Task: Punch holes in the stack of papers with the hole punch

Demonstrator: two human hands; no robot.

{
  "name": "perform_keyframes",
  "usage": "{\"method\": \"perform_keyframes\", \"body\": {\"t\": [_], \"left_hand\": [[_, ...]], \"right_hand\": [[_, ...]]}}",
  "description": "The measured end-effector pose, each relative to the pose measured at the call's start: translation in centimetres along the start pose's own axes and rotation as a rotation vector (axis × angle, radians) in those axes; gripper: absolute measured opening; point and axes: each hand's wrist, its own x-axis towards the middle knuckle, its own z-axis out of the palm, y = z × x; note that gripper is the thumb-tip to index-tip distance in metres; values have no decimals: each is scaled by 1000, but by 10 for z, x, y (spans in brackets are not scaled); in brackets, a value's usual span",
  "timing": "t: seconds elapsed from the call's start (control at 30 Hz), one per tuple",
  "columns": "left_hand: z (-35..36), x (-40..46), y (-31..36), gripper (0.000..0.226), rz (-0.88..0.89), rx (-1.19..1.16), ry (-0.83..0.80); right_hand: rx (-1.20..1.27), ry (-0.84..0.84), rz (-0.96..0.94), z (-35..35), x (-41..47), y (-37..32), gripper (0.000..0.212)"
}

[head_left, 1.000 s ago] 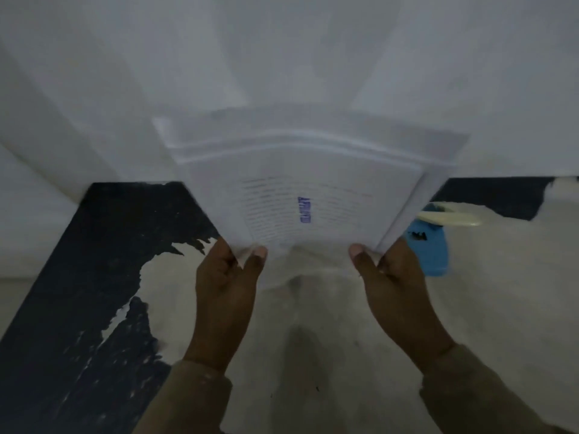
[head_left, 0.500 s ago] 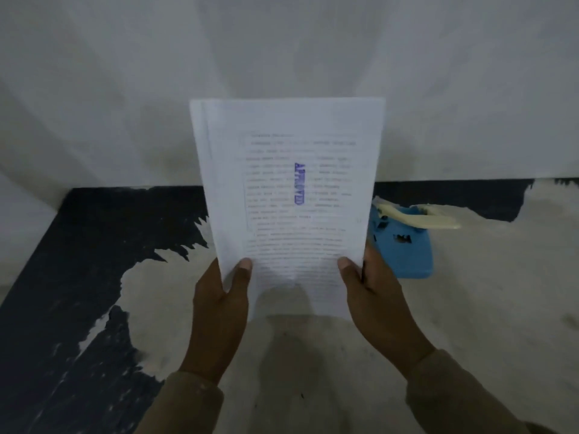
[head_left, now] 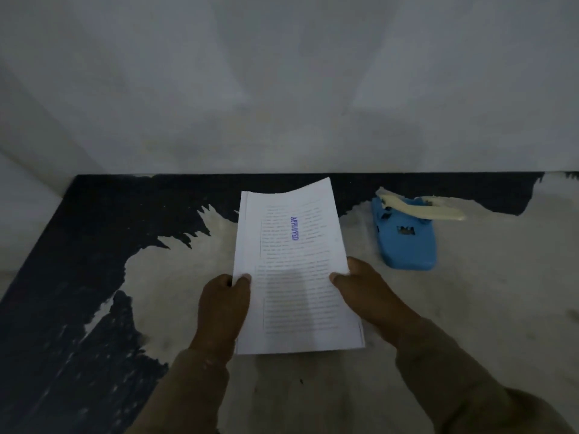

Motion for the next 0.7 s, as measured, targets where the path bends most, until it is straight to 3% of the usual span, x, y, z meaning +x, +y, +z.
{"method": "perform_keyframes", "body": {"t": [0.07, 0.2, 0.43, 0.6, 0.7], "left_hand": [[0, 2, -1, 31, -19, 34, 67], [2, -1, -2, 26, -7, 109, 109], [1, -1, -3, 22, 29, 173, 188], [0, 1, -3, 20, 90, 222, 207], [1, 2, 2, 12, 124, 251, 247]], "right_hand": [[-84, 58, 34, 1, 5, 1, 10], [-338, 99, 12, 9, 9, 0, 9], [-440, 126, -26, -1, 2, -4, 31], [-715, 487, -562, -80, -24, -14, 29], [-932, 488, -541, -152, -21, -26, 53]]}}
